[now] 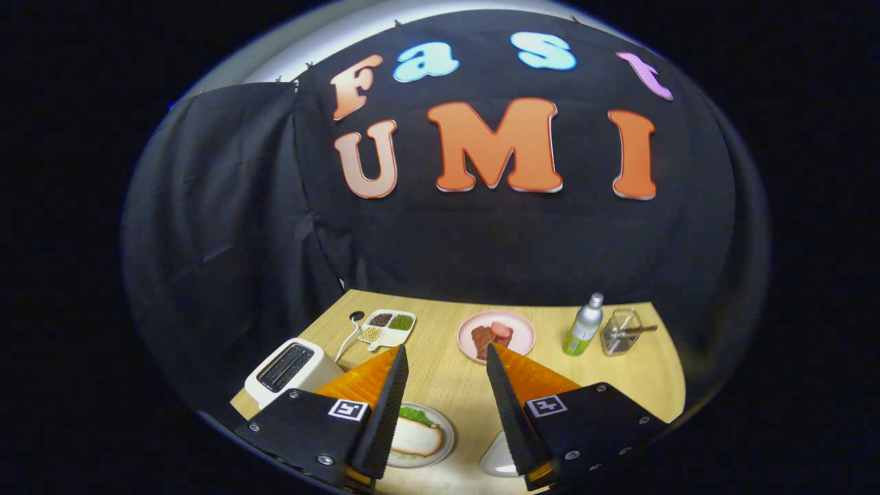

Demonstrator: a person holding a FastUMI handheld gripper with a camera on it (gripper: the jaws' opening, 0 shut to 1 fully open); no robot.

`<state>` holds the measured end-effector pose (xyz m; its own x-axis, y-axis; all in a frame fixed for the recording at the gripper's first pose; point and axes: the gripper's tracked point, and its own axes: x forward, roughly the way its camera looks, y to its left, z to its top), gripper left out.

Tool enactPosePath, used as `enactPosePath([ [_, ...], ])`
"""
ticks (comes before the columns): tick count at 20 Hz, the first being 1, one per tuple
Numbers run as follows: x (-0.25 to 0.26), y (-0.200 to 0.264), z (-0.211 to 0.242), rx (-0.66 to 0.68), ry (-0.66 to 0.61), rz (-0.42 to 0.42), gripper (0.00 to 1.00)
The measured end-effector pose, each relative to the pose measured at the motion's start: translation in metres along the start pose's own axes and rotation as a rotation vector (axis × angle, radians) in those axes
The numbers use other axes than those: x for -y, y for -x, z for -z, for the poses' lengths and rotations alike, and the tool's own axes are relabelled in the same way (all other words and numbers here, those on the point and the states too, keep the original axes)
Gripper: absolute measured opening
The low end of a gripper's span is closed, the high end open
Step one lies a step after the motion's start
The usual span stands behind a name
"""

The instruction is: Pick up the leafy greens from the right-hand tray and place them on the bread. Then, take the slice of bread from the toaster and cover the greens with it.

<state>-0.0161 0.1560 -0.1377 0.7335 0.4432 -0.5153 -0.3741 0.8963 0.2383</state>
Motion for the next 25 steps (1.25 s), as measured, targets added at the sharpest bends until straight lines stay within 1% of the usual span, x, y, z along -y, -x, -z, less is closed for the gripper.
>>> enactPosePath([
  [3, 0.000, 0.021, -0.053, 0.126, 0.057, 0.020, 0.73],
  [4, 0.001, 0.027, -0.068, 0.166, 0.068, 0.036, 0.74],
  [6, 0.011, 0.037, -0.096, 0.257, 0.117, 0.096, 0.78],
  [8, 0.015, 0.048, -0.115, 0.325, 0.145, 0.144, 0.79],
  [10, 0.017, 0.057, -0.127, 0.377, 0.144, 0.182, 0.79],
  [11, 0.019, 0.062, -0.130, 0.393, 0.140, 0.197, 0.80],
  [13, 0.025, 0.068, -0.130, 0.413, 0.129, 0.213, 0.85],
  [18, 0.031, 0.079, -0.139, 0.481, 0.102, 0.223, 0.94],
  [21, 0.037, 0.083, -0.142, 0.510, 0.105, 0.244, 0.95],
  [25, 0.045, 0.086, -0.138, 0.513, 0.103, 0.265, 0.97],
])
